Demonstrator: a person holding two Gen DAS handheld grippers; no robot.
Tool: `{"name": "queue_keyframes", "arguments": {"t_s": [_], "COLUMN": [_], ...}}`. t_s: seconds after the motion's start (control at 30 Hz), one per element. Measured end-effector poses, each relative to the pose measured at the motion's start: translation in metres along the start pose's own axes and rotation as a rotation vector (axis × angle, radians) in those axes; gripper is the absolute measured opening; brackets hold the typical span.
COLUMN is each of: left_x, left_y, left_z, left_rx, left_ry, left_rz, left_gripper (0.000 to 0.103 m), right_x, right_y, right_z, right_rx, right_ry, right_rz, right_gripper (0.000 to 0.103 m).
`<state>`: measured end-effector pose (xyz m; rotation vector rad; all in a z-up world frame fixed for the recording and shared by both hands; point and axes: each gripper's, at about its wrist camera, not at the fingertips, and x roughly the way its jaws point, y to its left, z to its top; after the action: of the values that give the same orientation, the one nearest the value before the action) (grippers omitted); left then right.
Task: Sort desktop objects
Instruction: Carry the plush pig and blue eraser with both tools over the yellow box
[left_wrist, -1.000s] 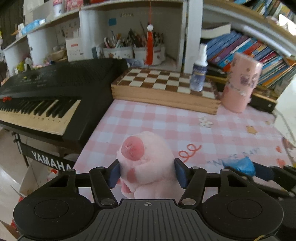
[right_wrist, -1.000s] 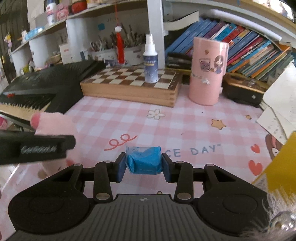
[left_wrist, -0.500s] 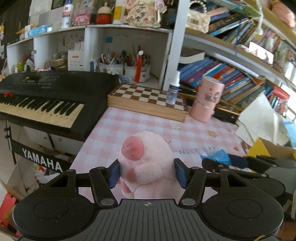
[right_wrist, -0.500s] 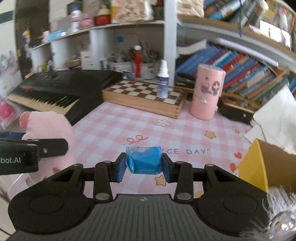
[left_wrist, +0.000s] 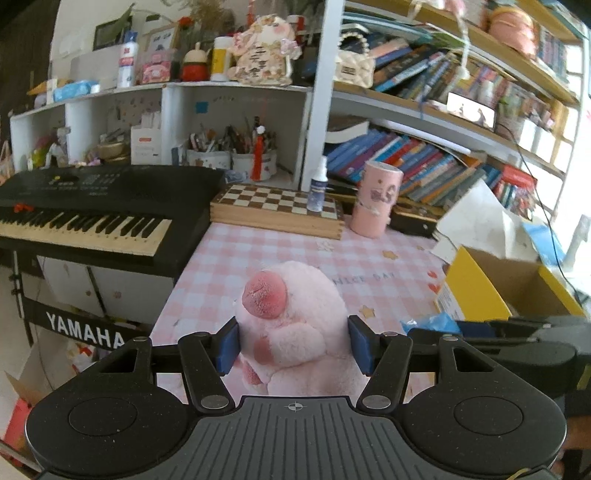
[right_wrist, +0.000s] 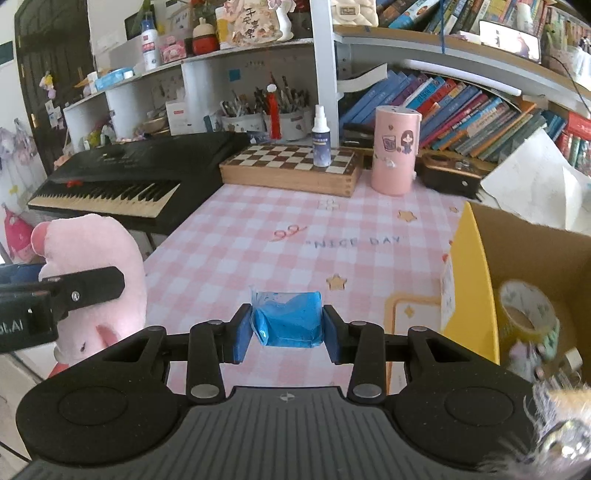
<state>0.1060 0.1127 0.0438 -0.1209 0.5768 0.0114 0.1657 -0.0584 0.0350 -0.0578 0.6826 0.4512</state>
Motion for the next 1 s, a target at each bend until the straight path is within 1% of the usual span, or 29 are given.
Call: {"name": "queue_keyframes", "arguments": {"t_s": [0.17,0.37,0.47,0.6,0.77,1.0], "left_x": [-0.027,-0.051,-0.059,-0.071,-0.073,-0.072], "left_y": [-0.001,-0.001,-0.007,-0.02,-0.041,-0.073], "left_z": [-0.022,-0.051,-0.06,-0.067,-0.072,-0.08], "left_rx": [0.03,0.045,0.068,0.121,0.18,0.235], "left_ry": [0.014,0.069,0.087,0.078,0.096,0.122], "left_rz": [-0.024,-0.067,-0.109,-0.171,-0.246,-0.367], "left_gripper": [0.06,0.06,0.06,0.06,0.06,0.06], "right_x": [-0.024,-0.054,-0.07,-0.089,-0.112,-0.143], "right_y": [0.011,0.023,0.022,0.017,0.007,-0.013], "right_z": [-0.024,-0.061,-0.079,-0.101,-0.118,-0.141], "right_rx": [0.036,0.068,0.112,0.169,0.217,0.292], "right_ry": [-0.001,0.02,0.028,0.038,0.029,0.028], "right_rz": [-0.022,-0.057,-0.089,-0.136,-0.194,-0.304], "right_gripper": [0.037,0.037,0.037,0.037,0.037,0.037]}}
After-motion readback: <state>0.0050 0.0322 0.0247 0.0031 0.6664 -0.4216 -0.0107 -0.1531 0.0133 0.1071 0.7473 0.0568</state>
